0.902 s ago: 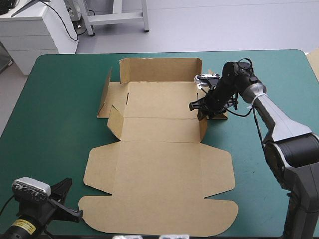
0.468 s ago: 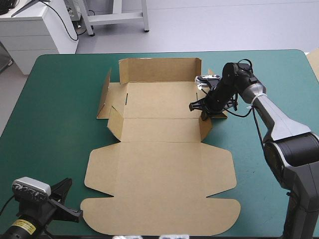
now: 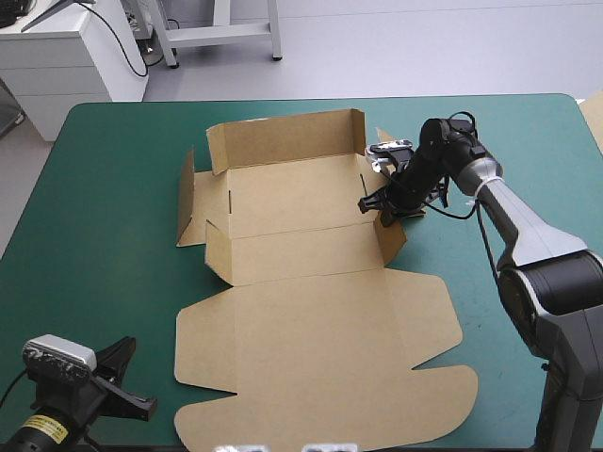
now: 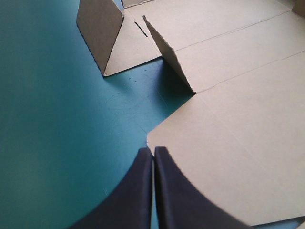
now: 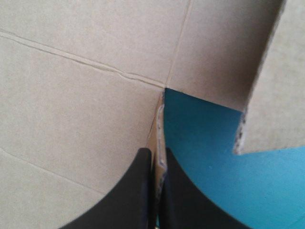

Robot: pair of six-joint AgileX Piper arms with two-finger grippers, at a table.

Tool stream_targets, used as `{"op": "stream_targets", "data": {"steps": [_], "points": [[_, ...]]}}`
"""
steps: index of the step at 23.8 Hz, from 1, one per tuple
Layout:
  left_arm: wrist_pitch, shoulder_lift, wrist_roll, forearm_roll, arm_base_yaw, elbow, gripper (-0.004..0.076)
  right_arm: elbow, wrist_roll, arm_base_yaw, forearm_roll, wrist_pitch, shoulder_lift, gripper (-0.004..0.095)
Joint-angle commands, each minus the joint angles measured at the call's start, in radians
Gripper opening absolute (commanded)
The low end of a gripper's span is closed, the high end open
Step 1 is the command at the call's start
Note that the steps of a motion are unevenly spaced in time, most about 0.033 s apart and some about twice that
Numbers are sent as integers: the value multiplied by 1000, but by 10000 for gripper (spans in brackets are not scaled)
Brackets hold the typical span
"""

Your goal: Fold the box

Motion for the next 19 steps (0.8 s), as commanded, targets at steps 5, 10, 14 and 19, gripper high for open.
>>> {"op": "stream_targets", "data": {"steps": [5,10,14,19], "points": [[-69,16,-9,-7,-1,-24,-8,-106,-170,1,-98,25,-52,-15],[-69,16,-9,-7,-1,-24,-8,-173,-321,5,-80,23,-52,-15],[-69,16,-9,-7,-1,-24,-8,-186,-511,66,-55,-5,-50,-15],[-69,16,-9,-7,-1,-24,-8,-192,-679,203,-63,-86,-14,-16]]}}
